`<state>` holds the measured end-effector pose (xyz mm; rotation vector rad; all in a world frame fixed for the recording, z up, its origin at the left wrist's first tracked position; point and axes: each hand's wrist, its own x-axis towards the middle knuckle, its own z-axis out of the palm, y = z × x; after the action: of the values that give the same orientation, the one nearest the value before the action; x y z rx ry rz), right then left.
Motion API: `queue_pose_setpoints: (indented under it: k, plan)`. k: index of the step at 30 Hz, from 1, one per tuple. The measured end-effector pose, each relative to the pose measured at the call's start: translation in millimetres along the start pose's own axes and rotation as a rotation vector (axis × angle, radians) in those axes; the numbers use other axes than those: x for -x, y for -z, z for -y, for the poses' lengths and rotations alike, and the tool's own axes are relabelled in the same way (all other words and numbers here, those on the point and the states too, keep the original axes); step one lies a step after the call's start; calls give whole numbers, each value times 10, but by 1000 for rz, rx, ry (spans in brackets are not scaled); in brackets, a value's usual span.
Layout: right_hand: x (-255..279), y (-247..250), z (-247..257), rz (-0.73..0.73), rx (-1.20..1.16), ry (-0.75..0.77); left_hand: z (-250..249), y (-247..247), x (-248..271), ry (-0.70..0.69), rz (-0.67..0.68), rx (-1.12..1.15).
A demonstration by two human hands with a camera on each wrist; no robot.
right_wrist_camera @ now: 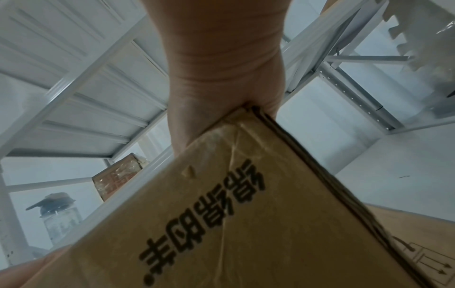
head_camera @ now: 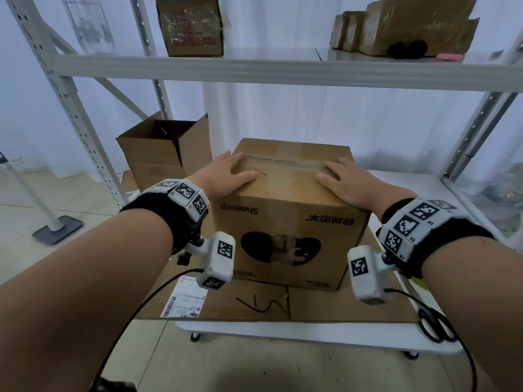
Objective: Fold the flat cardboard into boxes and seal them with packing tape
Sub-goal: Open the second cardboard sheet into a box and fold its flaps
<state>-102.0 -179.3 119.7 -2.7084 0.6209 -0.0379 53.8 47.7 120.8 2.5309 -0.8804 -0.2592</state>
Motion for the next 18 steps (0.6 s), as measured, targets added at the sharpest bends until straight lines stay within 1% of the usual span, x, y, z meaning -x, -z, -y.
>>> queue_pose_setpoints:
  k: [5, 8, 10, 15, 18]
  plan:
    - [-38, 45, -19, 8, -22, 17, -97, 23, -63, 20, 61, -70]
    - [-51, 51, -26, -3, -84, -13, -105, 1, -81, 30, 46, -51]
    - [-51, 48, -7, -15, -138, -42, -95, -12, -90, 45, 24, -8]
    - [-30, 66, 50, -48, -190, -28, -92, -21, -66, 45, -23, 250]
    - [-9, 91, 73, -76, -182, 0, -94, 1, -62, 61, -37, 271]
